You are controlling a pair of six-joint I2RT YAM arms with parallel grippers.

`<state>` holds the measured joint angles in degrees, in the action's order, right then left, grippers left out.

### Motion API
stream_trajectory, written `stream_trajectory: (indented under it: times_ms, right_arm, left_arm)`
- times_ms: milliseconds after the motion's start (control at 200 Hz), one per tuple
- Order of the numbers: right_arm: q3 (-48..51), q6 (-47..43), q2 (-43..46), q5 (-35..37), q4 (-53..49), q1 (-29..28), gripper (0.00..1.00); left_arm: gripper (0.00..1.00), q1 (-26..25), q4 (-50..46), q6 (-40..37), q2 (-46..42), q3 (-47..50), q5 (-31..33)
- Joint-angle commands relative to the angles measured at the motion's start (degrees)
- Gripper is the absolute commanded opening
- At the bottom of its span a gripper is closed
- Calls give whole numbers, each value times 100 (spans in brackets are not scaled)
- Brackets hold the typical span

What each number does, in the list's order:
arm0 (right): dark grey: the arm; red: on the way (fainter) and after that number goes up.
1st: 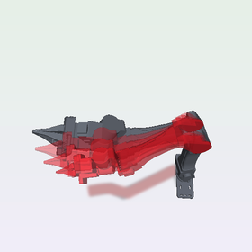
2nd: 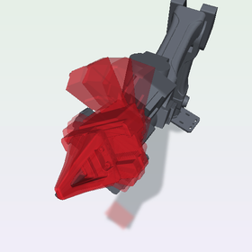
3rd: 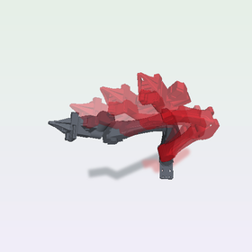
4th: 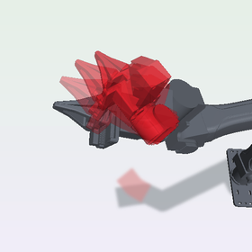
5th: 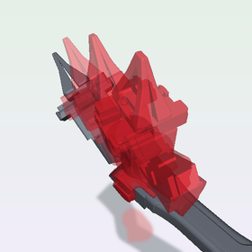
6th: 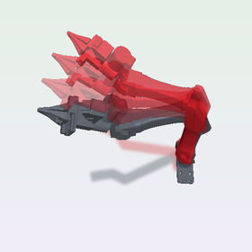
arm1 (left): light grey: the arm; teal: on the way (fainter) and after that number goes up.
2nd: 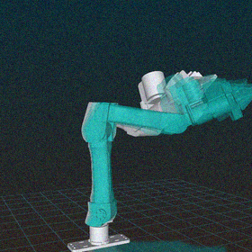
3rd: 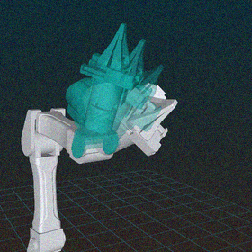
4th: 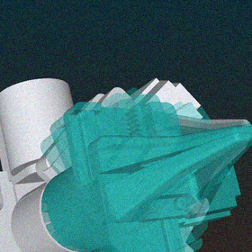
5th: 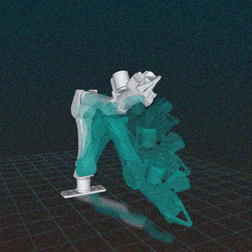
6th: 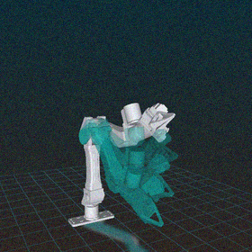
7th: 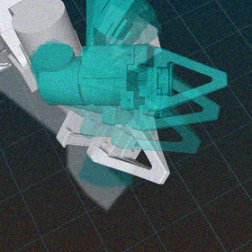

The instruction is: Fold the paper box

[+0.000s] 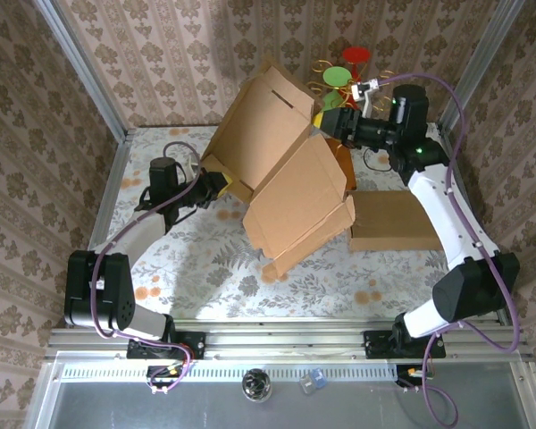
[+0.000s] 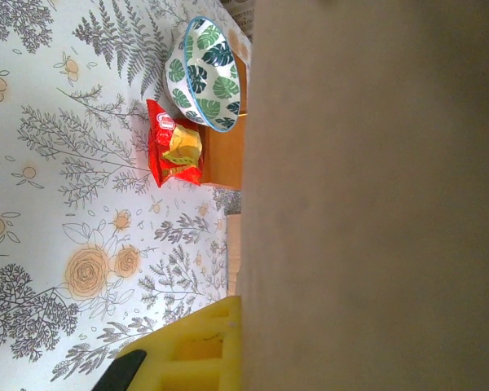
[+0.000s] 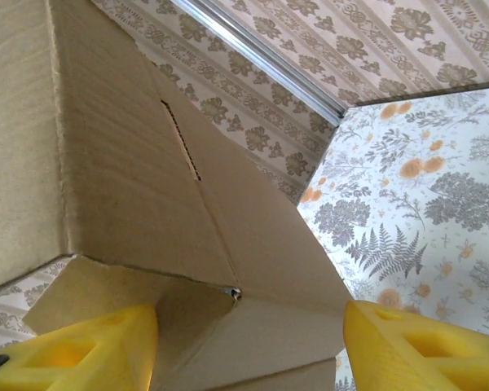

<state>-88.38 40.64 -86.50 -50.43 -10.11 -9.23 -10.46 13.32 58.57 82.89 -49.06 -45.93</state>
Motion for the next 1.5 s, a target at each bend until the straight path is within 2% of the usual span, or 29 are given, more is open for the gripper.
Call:
stream_trajectory:
  times_ms: [0,275,410,625,750,870,995,1130,1225,1325,1495]
  right_arm:
    - [-238,-39,-81,88,279,-118,62]
    - [-251,-39,-286,337,290,-319,54]
    - [-245,-83,-217,480,167,-334,44]
    - [-240,-362,439,1461,-702,-212,55]
    - [-109,-394,1009,2039,-1368,-110,55]
    - [548,-270,1772,2152,-1134,49,54]
    - [734,-156,2232,1920,-1004,438,53]
    - [278,239,1728,703,-634,938,49]
    - [-365,82,1054,-88,-816,933,50]
    - [-762,-404,714,-234,-1091,933,52]
    - [-1022,-476,278,-824,-574,923,56]
  left_arm:
    - [0,-18,164,93,19,-133,-180]
    - [0,-53,213,142,11,-153,-167]
    - [0,-45,200,179,-14,-161,-119]
    - [0,-44,-307,-78,-279,-152,335]
    - [0,-19,-416,-242,-418,-118,546]
    - [0,50,-700,-489,-423,-251,578]
    - [0,160,-1187,-1036,-326,-563,305]
    - [0,261,-1692,-1743,3,-988,-393]
    - [0,268,-2299,-2482,209,-1373,-604]
    - [0,320,-2856,-3084,452,-1779,-731]
    - [0,422,-2895,-3207,778,-2015,-1050]
